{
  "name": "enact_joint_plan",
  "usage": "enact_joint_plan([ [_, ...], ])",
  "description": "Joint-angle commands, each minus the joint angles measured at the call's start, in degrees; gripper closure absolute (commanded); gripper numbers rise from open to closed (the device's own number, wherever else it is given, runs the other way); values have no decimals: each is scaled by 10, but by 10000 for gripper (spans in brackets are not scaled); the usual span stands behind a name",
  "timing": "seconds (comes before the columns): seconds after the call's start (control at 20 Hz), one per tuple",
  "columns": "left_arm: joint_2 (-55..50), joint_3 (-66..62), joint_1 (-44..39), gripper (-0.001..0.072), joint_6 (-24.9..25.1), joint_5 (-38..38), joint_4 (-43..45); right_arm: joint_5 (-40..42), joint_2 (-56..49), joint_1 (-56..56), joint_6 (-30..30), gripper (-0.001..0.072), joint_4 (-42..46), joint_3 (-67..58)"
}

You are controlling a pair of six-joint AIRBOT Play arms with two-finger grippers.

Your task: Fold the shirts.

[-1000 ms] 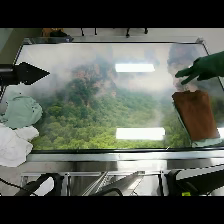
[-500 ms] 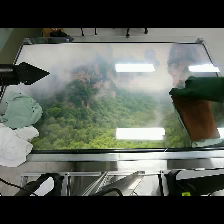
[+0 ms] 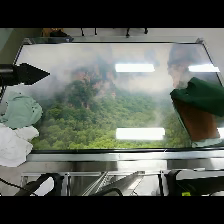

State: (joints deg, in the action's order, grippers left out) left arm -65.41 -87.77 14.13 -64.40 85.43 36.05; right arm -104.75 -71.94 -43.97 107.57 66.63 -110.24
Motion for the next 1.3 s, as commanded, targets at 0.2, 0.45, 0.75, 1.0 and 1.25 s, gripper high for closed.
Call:
enact_joint_plan([
  [0.2, 0, 0, 0, 691, 10, 2, 0, 0, 28, 0, 0, 689, 156, 198],
  [0.45, 0, 0, 0, 691, 10, 2, 0, 139, 21, 0, -13, 298, 210, 375],
  [0.75, 0, 0, 0, 691, 9, 0, -1, 85, 9, 0, -43, 69, 206, 273],
  [1.0, 1, 0, 0, 691, -26, 0, -1, 70, 19, 2, -43, 69, 107, 30],
  [1.25, 40, 0, -14, 691, -43, 4, 5, 89, 86, 113, -95, 631, 16, 37],
])
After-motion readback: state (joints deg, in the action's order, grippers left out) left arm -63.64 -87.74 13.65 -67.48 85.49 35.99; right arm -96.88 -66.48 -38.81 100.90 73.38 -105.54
